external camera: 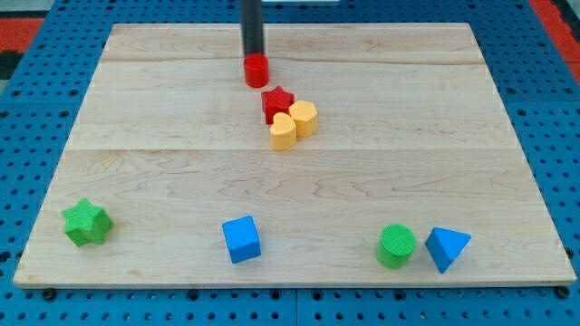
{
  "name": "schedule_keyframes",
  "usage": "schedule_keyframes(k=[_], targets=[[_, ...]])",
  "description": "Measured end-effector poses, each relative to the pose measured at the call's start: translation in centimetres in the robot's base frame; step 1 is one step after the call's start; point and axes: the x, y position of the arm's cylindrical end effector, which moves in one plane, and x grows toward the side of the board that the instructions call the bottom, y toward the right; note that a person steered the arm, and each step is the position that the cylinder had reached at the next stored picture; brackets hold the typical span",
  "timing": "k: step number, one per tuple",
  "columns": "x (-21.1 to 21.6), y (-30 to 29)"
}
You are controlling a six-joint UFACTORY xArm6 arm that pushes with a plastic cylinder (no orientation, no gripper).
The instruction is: Move the red circle left to the red star
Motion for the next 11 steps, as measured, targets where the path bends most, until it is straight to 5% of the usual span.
schedule_keyframes(k=[1, 3, 11], targets=[[3.3, 0.3], [-1.0, 0.8], [9.8, 3.3]])
